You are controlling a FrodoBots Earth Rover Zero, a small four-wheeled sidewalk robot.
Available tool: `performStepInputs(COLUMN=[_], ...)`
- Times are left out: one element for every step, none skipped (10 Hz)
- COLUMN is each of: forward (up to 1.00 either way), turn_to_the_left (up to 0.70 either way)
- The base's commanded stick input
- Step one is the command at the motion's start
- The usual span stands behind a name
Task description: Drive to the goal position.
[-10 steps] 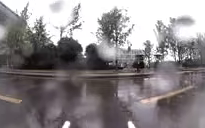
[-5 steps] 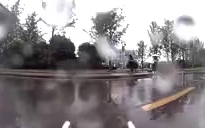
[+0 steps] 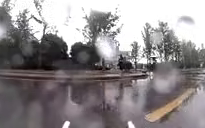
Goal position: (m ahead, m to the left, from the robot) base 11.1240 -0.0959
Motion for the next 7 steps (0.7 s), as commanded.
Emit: performStepInputs(forward=[0.70,0.70,0.70,0.70,0.70,0.70,0.70], turn_to_the_left=[-0.14,-0.14,-0.14,-0.14,-0.14,-0.14,-0.14])
